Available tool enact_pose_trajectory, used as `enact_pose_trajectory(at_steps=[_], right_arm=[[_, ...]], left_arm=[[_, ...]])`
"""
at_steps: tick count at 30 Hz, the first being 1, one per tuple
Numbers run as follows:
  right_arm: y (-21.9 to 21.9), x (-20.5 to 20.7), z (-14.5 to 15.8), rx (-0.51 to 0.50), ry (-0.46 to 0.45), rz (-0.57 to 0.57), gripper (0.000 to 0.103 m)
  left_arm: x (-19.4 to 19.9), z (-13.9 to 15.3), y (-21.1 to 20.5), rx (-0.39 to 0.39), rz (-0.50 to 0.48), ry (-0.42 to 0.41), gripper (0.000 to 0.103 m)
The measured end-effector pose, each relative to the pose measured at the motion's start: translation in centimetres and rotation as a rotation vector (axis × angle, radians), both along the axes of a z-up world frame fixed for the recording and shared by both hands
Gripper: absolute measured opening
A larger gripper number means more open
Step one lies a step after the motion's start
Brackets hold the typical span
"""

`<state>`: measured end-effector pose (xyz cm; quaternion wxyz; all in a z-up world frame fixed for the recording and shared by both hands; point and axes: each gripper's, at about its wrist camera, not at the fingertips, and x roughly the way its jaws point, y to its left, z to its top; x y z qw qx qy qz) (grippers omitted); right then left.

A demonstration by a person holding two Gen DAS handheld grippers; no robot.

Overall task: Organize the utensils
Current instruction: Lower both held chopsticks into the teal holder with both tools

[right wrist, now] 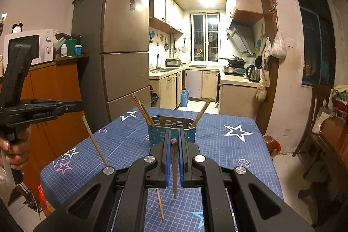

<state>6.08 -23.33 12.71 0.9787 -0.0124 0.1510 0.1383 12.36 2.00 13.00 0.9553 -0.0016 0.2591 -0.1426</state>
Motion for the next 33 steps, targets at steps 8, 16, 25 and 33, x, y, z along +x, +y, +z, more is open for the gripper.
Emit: enact_pose_trajectory(at_steps=[8, 16, 25, 33], right_arm=[[0.7, 0.9, 1.4, -0.015, 0.003, 0.008, 0.007], [1.1, 2.9, 3.6, -0.012, 0.003, 0.010, 0.007], [1.1, 6.4, 10.1, 0.024, -0.098, -0.042, 0.007], [0.6, 11.7, 13.0, 0.082, -0.158, -0.084, 0.007]], left_arm=[[0.3, -0.5, -0.9, 0.015, -0.011, 0.003, 0.005], [1.4, 1.6, -2.6, 0.034, -0.006, -0.048, 0.005], [4.3, 8.7, -4.2, -0.014, 0.015, -0.203, 0.005], [9.7, 11.6, -6.1, -0.055, 0.067, -0.316, 0.005]])
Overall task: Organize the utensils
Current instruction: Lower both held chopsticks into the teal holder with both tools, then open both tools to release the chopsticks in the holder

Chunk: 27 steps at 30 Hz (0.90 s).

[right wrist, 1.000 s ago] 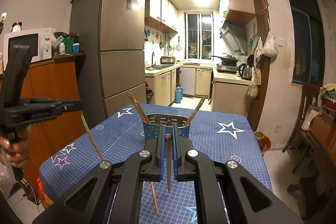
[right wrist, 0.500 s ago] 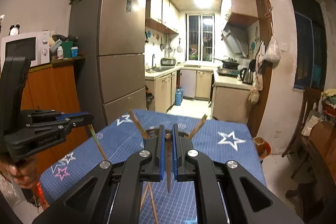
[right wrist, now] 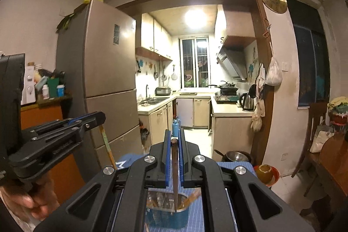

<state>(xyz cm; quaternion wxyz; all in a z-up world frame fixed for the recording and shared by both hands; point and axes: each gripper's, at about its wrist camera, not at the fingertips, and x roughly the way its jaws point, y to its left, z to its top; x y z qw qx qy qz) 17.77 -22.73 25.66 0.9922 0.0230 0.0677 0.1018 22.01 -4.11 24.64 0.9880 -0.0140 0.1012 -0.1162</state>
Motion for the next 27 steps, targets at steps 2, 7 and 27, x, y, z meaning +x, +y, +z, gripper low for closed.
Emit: enact_pose_trajectory(at_steps=[2, 7, 27], right_arm=[[-0.1, 1.7, -0.5, 0.016, 0.000, -0.007, 0.007], [-0.6, 6.0, -3.2, 0.053, 0.034, -0.028, 0.007], [-0.2, 10.6, -9.1, 0.056, 0.126, 0.003, 0.017]], left_arm=[[1.6, -0.5, -0.6, -0.005, 0.004, -0.001, 0.005], [4.9, -2.8, -1.8, 0.028, 0.012, 0.011, 0.005], [7.3, -5.5, 2.4, -0.014, 0.097, 0.037, 0.018]])
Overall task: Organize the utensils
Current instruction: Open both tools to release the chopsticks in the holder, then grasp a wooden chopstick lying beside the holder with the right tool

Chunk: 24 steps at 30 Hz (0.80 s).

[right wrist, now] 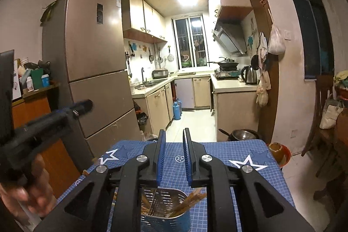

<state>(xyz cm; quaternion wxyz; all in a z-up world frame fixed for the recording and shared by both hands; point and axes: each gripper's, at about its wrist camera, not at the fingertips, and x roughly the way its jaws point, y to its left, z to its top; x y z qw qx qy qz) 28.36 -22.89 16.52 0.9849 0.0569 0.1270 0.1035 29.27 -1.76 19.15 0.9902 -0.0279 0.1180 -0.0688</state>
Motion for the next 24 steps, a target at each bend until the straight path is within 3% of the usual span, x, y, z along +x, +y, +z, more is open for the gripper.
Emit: enact_pose_trajectory(at_steps=[6, 9, 11, 17, 22, 24], right_arm=[[-2.7, -2.8, -0.5, 0.024, -0.011, -0.016, 0.018], [-4.3, -4.7, -1.2, 0.026, 0.001, -0.015, 0.018], [-5.2, -6.3, -2.2, 0.010, 0.013, -0.010, 0.018], [-5.8, -10.6, -7.2, -0.081, 0.123, 0.040, 0.018], [-4.4, -12.4, -11.4, -0.146, 0.222, 0.116, 0.017], [-3.6, -12.9, -13.2, -0.177, 0.255, 0.134, 0.017]], left_arm=[[-5.4, 1.9, 3.5, -0.056, 0.069, -0.105, 0.022], [-9.6, 0.8, 5.0, -0.065, 0.079, -0.107, 0.030], [-11.6, -0.7, 4.9, -0.021, 0.062, -0.082, 0.031], [-17.3, -9.6, 2.6, 0.239, -0.020, 0.066, 0.033], [-20.8, -17.1, 0.7, 0.275, -0.149, 0.259, 0.033], [-22.3, -18.8, -0.3, 0.269, -0.218, 0.293, 0.033]])
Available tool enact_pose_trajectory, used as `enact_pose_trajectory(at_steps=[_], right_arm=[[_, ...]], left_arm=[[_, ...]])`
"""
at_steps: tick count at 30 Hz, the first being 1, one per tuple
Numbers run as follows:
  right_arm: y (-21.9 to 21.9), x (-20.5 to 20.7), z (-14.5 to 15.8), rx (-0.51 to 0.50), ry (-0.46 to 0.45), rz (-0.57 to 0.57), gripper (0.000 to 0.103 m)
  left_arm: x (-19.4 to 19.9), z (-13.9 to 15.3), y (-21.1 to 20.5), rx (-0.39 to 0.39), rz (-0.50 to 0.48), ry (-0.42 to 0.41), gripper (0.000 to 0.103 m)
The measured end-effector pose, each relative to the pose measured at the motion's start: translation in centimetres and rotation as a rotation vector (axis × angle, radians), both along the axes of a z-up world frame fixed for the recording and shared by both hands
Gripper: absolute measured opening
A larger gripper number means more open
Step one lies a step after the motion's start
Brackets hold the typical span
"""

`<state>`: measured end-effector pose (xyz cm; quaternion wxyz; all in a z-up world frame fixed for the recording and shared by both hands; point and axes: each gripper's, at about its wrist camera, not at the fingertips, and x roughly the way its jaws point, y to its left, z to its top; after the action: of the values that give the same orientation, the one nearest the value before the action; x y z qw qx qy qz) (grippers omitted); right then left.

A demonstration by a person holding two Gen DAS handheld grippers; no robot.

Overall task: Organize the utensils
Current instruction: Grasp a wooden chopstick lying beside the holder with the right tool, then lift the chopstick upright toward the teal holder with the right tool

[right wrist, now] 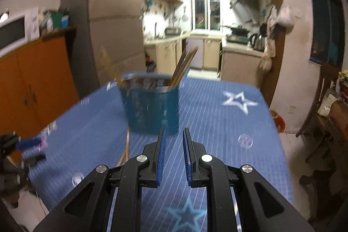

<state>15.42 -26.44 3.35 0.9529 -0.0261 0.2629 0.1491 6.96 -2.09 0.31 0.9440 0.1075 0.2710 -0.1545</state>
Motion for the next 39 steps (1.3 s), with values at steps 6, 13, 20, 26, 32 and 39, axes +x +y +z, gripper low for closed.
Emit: enact_pose_trajectory(at_steps=[6, 13, 20, 26, 32, 39], right_arm=[[2.1, -0.2, -2.9, 0.007, 0.063, 0.024, 0.018], [4.1, 1.1, -4.0, -0.007, 0.087, 0.052, 0.018], [6.4, 2.8, -4.1, 0.005, 0.080, 0.140, 0.018], [9.4, 6.6, -4.7, 0.025, 0.156, 0.239, 0.018], [13.4, 10.4, -7.9, -0.108, 0.228, 0.266, 0.018], [16.6, 13.3, -10.6, -0.195, 0.262, 0.269, 0.018]], left_arm=[[-4.2, -3.5, -2.2, -0.069, -0.079, 0.059, 0.033], [-6.3, -6.3, -3.7, -0.113, -0.045, 0.026, 0.033], [-7.0, -8.1, -5.6, -0.112, -0.022, 0.011, 0.033], [-6.5, -9.2, -6.8, -0.090, 0.030, 0.004, 0.033], [-6.1, -9.8, -7.4, -0.059, 0.061, -0.005, 0.034], [-6.0, -10.0, -7.7, -0.071, 0.054, -0.016, 0.034]])
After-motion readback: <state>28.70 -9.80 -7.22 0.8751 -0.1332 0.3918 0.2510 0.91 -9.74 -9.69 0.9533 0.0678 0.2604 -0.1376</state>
